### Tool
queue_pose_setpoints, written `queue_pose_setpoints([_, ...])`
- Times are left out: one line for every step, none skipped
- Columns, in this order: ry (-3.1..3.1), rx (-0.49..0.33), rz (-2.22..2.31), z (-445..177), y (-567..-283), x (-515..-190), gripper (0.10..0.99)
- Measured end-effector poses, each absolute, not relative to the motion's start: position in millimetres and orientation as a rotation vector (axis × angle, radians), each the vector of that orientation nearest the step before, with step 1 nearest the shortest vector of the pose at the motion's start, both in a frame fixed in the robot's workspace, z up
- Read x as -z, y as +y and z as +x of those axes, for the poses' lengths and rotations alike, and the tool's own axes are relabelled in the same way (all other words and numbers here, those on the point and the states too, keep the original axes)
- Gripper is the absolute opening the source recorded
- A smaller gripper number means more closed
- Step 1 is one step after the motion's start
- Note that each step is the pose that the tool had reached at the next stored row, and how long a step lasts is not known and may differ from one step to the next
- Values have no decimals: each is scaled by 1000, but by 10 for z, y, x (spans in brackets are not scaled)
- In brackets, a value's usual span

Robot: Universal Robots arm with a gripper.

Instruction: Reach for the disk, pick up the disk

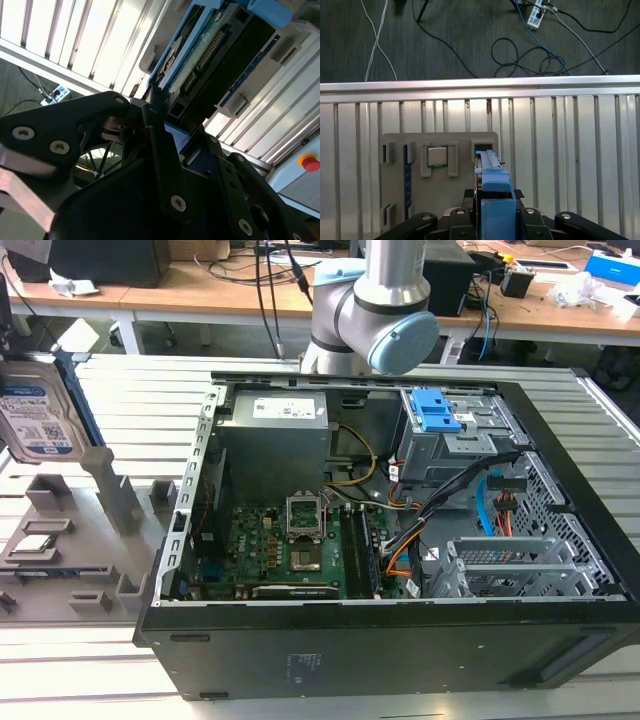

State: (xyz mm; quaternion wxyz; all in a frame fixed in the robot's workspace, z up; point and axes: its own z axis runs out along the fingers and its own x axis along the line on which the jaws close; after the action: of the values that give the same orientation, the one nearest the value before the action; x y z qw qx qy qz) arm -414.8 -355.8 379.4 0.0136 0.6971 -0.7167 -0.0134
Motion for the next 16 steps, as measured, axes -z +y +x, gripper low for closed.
queue_pose_setpoints([-2232,42,2171,-4148,-3558,-3806,369])
queue_pose_setpoints([-2232,42,2171,-4147,-3558,-3815,369])
queue_pose_setpoints([-2232,42,2171,-4147,-3558,-3826,369])
queue_pose_setpoints([-2232,42,2171,-4146,-3558,-3837,369])
queue_pose_setpoints([-2232,42,2171,-4145,-3558,-3853,369])
queue_pose_setpoints([-2232,42,2171,-4144,-3558,-3876,369])
queue_pose_setpoints([-2232,42,2171,-4143,-3558,-3888,369])
queue_pose_setpoints([-2232,42,2171,-4142,-3558,-3897,369])
queue_pose_setpoints([-2232,42,2171,-4141,-3558,-3910,369])
queue_pose_setpoints([-2232,42,2171,-4141,-3558,-3920,369])
queue_pose_setpoints([-2232,42,2171,-4140,-3558,-3938,369])
queue_pose_setpoints([-2232,42,2171,-4138,-3558,-3960,369])
queue_pose_setpoints([-2232,42,2171,-4137,-3558,-3980,369])
queue_pose_setpoints([-2232,42,2171,-4136,-3558,-3996,369])
queue_pose_setpoints([-2232,42,2171,-4136,-3558,-4006,369])
queue_pose_setpoints([-2232,42,2171,-4134,-3558,-4025,369])
